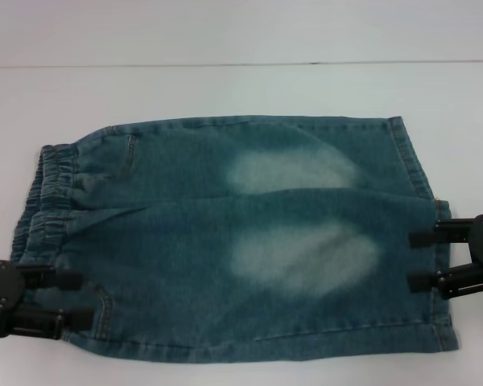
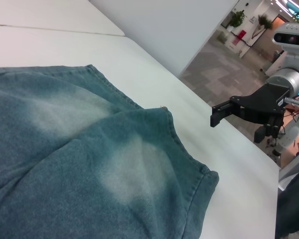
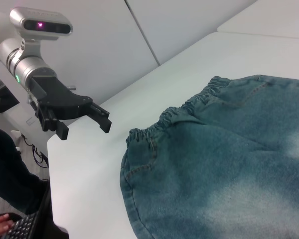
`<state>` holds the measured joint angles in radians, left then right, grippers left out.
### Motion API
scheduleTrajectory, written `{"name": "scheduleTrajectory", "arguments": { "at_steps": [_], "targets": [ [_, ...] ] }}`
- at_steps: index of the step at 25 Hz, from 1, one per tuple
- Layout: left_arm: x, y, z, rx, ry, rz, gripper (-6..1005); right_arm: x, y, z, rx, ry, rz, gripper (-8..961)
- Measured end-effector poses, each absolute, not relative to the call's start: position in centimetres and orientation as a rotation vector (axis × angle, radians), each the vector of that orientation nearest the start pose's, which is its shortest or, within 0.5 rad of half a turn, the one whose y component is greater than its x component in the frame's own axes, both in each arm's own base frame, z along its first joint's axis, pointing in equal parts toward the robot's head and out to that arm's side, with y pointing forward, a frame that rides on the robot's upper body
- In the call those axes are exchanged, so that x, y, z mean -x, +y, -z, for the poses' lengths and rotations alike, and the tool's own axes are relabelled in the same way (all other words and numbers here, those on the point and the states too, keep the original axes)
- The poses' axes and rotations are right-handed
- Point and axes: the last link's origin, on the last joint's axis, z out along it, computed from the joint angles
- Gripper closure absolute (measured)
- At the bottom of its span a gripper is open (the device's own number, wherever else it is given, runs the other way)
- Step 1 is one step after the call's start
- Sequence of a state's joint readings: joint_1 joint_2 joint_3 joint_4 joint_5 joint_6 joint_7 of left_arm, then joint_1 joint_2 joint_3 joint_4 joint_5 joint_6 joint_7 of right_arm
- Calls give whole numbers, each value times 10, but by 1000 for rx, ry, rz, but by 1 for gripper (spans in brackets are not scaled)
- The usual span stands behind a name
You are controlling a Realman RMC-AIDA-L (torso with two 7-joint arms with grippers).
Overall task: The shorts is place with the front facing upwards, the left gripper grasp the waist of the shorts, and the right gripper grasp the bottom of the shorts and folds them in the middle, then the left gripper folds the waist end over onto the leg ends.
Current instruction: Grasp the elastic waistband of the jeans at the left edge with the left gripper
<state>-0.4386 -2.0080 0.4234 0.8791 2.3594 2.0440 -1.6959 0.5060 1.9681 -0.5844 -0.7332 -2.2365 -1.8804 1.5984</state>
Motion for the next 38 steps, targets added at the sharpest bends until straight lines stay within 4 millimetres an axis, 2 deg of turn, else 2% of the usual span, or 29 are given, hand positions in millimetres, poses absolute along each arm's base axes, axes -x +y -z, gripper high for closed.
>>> {"name": "scheduleTrajectory", "arguments": {
  "at_steps": [11, 17, 18, 24, 28, 38],
  "targets": [
    [303, 259, -74, 2856, -1131, 542, 87, -289, 294, -53, 2919, 918, -528, 6],
    [309, 261, -86, 2801, -1170, 473, 91, -288, 295, -50, 2926, 915, -518, 7],
    [315, 262, -98, 2745, -1194, 397, 92, -288, 295, -49, 2928, 915, -516, 7],
    [341, 269, -111, 2580, -1291, 156, 96, -287, 296, -47, 2931, 911, -509, 6],
    [355, 275, -106, 2493, -1328, 44, 100, -287, 296, -46, 2932, 910, -509, 7],
    [360, 285, -81, 2499, -1340, -106, 125, -286, 297, -46, 2934, 907, -511, 6]
  ]
}}
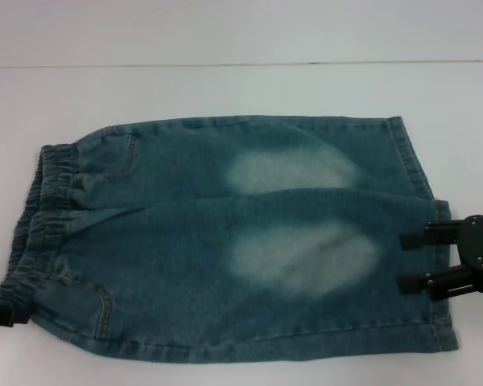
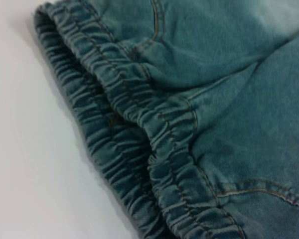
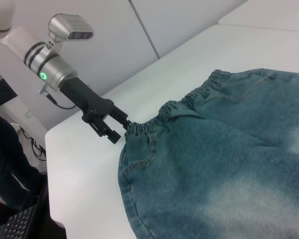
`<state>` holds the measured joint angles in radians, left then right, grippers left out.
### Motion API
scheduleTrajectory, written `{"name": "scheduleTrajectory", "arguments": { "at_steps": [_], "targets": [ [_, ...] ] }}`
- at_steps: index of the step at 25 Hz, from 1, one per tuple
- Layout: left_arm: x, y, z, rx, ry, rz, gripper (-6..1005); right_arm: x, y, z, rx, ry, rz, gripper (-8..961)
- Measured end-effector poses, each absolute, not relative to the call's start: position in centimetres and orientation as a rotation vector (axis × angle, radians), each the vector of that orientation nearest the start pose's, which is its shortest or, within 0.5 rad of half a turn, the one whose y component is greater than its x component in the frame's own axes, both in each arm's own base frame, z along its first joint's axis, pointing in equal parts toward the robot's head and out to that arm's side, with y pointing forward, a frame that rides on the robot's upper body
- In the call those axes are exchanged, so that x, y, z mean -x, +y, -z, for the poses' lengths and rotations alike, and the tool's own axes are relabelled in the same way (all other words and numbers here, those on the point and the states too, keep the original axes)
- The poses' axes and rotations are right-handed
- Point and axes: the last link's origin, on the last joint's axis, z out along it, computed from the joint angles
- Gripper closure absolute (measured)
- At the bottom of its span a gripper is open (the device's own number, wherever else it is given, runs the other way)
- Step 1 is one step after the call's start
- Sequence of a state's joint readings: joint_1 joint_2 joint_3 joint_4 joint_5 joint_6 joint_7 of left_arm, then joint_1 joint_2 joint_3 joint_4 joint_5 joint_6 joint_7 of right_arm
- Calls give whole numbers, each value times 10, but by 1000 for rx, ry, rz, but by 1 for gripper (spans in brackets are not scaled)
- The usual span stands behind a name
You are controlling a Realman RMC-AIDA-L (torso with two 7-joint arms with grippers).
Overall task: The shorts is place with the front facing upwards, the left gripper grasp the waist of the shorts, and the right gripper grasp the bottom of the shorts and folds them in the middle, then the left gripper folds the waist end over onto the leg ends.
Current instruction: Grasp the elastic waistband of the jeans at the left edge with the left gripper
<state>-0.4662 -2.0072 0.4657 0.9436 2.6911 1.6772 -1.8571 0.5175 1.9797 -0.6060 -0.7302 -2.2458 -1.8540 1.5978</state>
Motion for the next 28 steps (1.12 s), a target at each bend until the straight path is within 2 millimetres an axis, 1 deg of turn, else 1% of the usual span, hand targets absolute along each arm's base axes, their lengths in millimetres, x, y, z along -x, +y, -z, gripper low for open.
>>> {"name": "scheduleTrajectory", "arguments": {
  "at_steps": [8, 14, 18, 22, 28],
  "targets": [
    [351, 288, -77, 2546, -1334, -101, 145, -287, 298, -45, 2926, 909, -508, 7],
    [350, 288, -77, 2551, -1330, -91, 379, -287, 298, -44, 2923, 911, -508, 7],
    [349, 289, -74, 2553, -1332, -83, 626, -287, 298, -45, 2923, 911, -507, 7],
    [347, 291, -73, 2554, -1328, -75, 834, -287, 298, -44, 2922, 911, -508, 6],
    [340, 295, -74, 2564, -1323, -24, 914, -286, 299, -45, 2917, 930, -506, 6]
  ]
}}
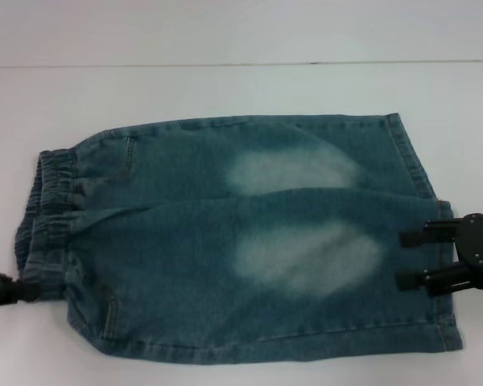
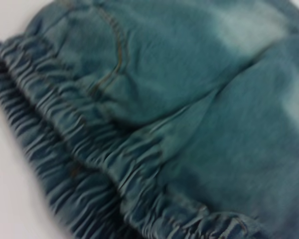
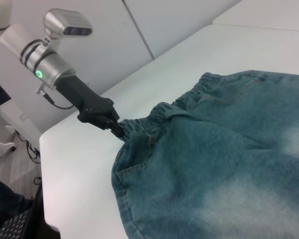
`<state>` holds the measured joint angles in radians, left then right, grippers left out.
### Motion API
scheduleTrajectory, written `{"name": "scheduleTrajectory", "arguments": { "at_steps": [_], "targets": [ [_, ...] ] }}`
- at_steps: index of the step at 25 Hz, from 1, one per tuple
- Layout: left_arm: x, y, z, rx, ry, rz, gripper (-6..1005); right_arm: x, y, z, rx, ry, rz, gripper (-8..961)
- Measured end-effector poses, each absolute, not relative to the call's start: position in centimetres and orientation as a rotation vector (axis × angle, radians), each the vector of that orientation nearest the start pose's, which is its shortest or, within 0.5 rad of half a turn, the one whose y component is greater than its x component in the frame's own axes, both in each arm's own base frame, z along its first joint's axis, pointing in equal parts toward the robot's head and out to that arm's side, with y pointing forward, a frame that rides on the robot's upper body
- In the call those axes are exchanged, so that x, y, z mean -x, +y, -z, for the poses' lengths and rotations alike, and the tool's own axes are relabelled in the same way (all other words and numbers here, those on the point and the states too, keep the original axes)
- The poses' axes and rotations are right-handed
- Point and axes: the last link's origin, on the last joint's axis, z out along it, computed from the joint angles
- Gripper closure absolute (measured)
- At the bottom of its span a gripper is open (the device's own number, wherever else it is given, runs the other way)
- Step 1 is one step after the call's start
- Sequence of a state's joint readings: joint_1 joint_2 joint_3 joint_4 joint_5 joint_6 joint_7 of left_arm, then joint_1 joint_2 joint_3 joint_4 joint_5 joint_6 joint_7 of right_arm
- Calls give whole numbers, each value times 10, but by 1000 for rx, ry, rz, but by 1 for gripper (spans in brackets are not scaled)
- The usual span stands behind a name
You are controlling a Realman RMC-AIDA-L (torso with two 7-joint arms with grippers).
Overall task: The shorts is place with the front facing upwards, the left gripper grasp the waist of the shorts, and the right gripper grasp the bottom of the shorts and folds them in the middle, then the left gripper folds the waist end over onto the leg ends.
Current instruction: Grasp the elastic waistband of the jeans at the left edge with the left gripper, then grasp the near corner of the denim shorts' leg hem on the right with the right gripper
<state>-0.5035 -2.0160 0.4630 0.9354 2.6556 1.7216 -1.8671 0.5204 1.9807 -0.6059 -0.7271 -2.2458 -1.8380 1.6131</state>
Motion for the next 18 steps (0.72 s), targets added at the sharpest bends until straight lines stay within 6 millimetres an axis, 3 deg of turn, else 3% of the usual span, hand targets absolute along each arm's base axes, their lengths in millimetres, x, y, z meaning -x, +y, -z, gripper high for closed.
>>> {"name": "scheduleTrajectory", "arguments": {
  "at_steps": [6, 18],
  "targets": [
    [326, 302, -82, 2589, -1310, 92, 980, -287, 309, -62, 2882, 1021, -434, 6],
    [325, 318, -85, 2511, -1307, 95, 980, -295, 308, -70, 2977, 1159, 167, 7]
  ]
}}
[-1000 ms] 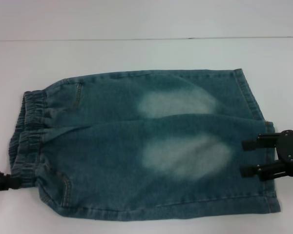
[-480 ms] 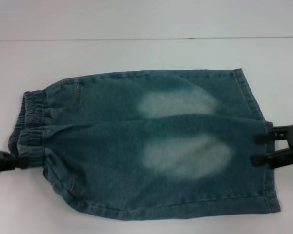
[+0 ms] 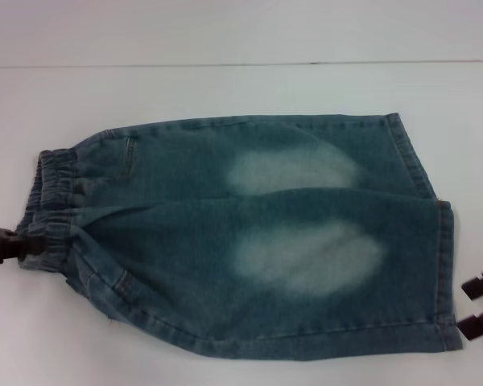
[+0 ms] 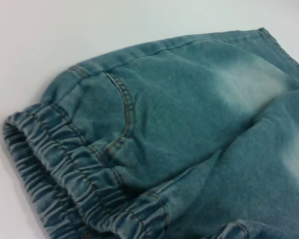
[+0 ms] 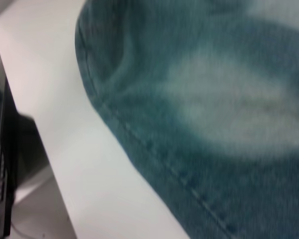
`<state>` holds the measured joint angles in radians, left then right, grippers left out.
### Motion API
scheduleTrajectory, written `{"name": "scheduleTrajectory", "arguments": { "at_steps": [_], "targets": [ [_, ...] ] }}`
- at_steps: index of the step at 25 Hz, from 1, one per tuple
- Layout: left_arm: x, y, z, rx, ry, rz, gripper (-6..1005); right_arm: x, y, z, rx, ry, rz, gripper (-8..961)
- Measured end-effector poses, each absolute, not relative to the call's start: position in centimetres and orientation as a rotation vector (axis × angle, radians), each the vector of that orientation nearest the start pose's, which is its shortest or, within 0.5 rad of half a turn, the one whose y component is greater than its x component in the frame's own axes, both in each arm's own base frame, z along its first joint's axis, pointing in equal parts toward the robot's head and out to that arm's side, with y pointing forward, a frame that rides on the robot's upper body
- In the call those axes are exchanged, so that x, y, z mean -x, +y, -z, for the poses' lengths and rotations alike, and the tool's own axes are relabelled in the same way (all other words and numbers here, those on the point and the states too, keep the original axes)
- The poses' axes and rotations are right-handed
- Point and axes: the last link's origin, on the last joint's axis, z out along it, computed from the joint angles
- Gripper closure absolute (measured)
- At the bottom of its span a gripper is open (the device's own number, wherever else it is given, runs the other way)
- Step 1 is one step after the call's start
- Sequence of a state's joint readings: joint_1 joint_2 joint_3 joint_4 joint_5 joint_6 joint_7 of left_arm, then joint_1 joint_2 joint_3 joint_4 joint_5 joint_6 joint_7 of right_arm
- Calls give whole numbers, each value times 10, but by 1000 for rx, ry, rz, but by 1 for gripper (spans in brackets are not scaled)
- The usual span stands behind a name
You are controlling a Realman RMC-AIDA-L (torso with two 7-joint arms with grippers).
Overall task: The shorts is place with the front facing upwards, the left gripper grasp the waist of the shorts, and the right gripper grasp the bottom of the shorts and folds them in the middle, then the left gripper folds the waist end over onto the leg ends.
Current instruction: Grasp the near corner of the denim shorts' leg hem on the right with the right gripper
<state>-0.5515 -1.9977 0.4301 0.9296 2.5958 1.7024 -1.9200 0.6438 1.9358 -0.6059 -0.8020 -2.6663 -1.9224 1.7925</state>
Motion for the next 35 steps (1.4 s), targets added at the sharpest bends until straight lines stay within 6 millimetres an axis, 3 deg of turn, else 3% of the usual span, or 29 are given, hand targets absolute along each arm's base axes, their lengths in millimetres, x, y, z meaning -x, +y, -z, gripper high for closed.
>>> {"name": "scheduleTrajectory", "arguments": {
  "at_steps": [7, 14, 25, 35],
  "targets": [
    [323, 322, -85, 2505, -1303, 93, 981, -299, 308, -67, 2965, 1193, 341, 7],
    [324, 325, -86, 2489, -1300, 88, 981, -302, 308, -49, 2978, 1208, 464, 6],
    [324, 326, -86, 2480, -1297, 87, 981, -300, 309, -32, 3015, 1230, 467, 7],
    [324, 326, -84, 2476, -1298, 94, 980, -295, 317, -30, 2980, 1243, 372, 6]
  ]
}}
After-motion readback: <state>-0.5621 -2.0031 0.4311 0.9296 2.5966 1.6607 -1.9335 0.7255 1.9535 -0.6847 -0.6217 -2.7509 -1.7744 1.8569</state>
